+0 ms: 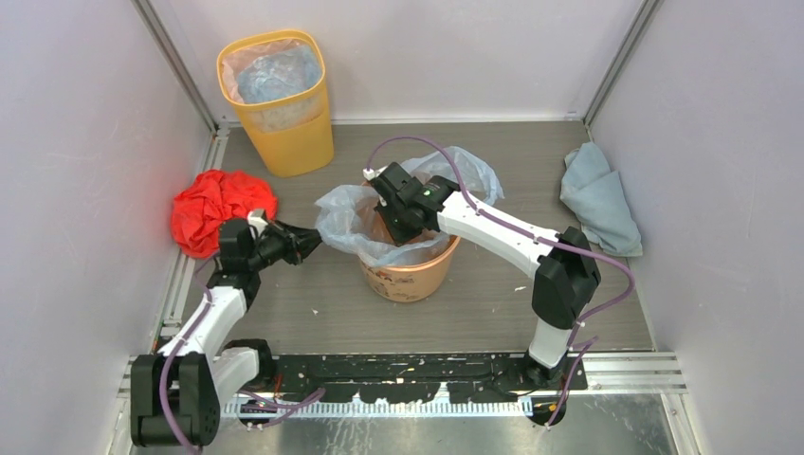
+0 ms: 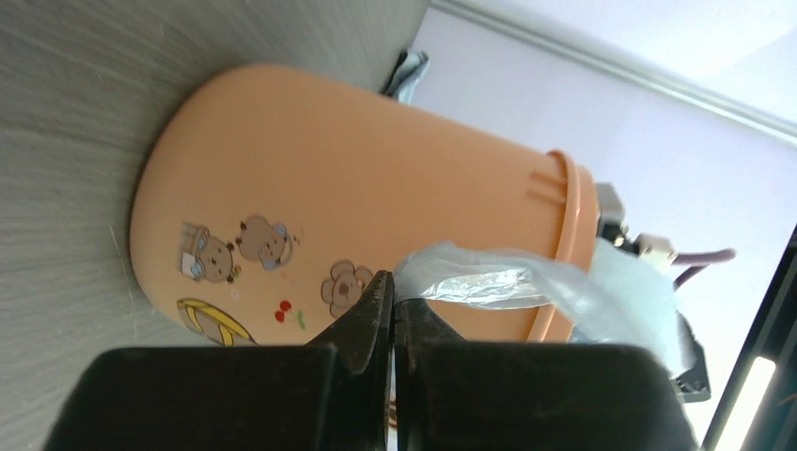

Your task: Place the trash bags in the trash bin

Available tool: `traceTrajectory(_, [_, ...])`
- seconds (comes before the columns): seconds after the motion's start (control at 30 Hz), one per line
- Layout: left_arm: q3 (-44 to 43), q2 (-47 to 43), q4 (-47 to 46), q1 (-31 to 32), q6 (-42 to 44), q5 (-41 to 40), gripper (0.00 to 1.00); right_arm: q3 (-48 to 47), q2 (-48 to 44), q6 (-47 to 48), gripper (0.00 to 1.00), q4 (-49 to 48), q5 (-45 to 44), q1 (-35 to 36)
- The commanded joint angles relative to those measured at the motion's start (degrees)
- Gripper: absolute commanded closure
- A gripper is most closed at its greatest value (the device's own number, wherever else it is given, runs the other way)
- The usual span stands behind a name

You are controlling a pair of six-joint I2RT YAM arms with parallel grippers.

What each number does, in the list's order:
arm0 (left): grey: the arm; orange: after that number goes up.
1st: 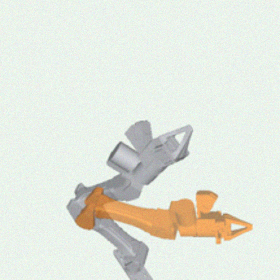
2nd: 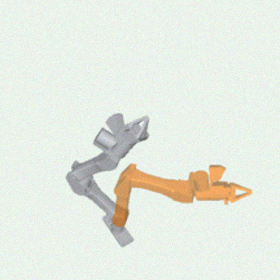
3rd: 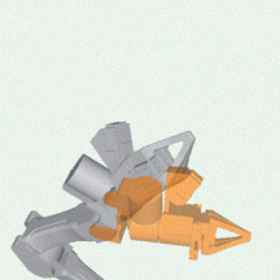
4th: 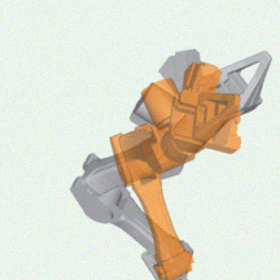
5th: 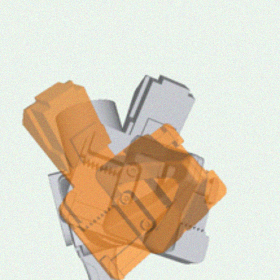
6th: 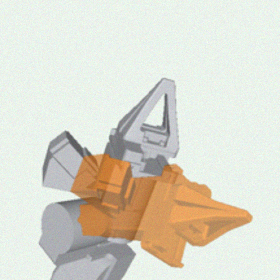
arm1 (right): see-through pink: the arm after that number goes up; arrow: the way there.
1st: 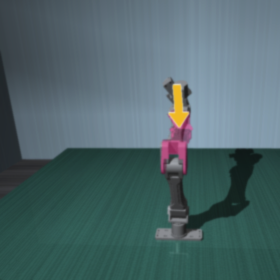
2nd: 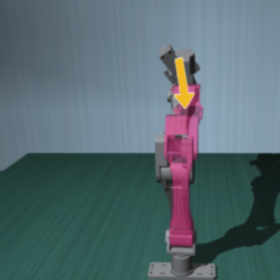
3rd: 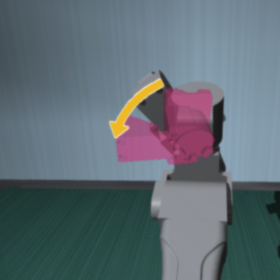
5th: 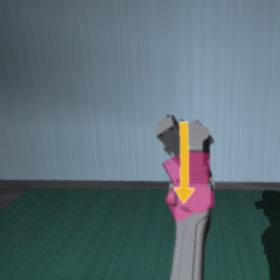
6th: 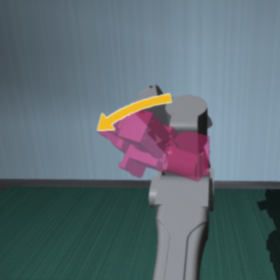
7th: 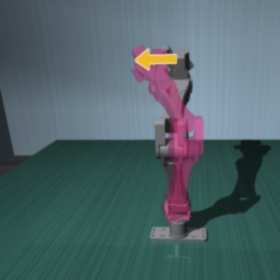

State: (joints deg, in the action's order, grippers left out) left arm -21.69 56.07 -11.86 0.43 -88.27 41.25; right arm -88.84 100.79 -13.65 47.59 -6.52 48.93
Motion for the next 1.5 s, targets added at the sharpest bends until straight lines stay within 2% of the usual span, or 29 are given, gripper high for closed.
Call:
traceTrajectory(0.0, [-3.36,2.04,-4.85,-4.18,3.77,3.67,1.0,-0.82,-2.09,0.16,0.99,-1.57,-0.77,-0.41])
traceTrajectory(0.2, [-3.1,2.93,-5.36,-4.65,4.83,5.37,1.0,-0.85,-2.83,-0.35,0.99,-1.37,-1.14,-0.51])
traceTrajectory(0.23, [-3.16,1.99,-4.72,-4.65,4.96,5.63,1.0,-1.0,-3.32,-0.47,0.95,-0.98,-1.21,-0.54])
traceTrajectory(0.27, [-3.32,0.64,-3.27,-4.65,5.42,5.67,1.0,-1.32,-3.99,-0.54,0.87,-0.4,-1.44,-0.58])
traceTrajectory(0.3, [-3.59,-0.78,-1.74,-4.64,5.94,5.61,1.0,-1.6,-4.81,-0.74,0.73,0.06,-1.99,-0.51])
traceTrajectory(0.4, [-4.74,-4.79,3.3,-4.57,7.32,5.64,1.0,-2.97,-7.89,-1.0,0.48,1.39,-3.57,-0.54])
traceTrajectory(0.5, [-5.21,-6.42,4.61,-4.56,7.49,6.49,1.0,-5.43,-10.93,-1.09,0.34,2.96,-5.55,-0.54])
traceTrajectory(0.6, [-4.8,-6.44,4.44,-4.57,7.58,7.11,1.0,-8.79,-13.61,-1.34,0.25,4.66,-6.47,-0.56])
traceTrajectory(0.77, [-4.3,-6.02,3.72,-4.58,7.42,7.32,1.0,-12.68,-19.2,-2.52,0.24,6.04,-8.28,-0.54])
traceTrajectory(0.93, [-4.65,-6.64,3.83,-4.56,7.17,7.47,1.0,-15.34,-24.67,-3.22,0.2,9.44,-15.83,-0.54])
traceTrajectory(1.07, [-4.85,-6.35,3.7,-4.56,7.23,7.71,1.0,-17.22,-25.1,-3.77,0.18,14.25,-21.04,-1.93])
traceTrajectory(1.27, [-4.85,-7.03,3.98,-4.56,7.13,7.96,1.0,-12.29,-27.07,-7.43,0.23,15.61,-19.76,-7.4])
traceTrajectory(1.47, [-4.85,-7.51,4.3,-4.56,7.06,7.92,1.0,-8.1,-29.9,-9.39,0.24,17.04,-17.25,-11.42])
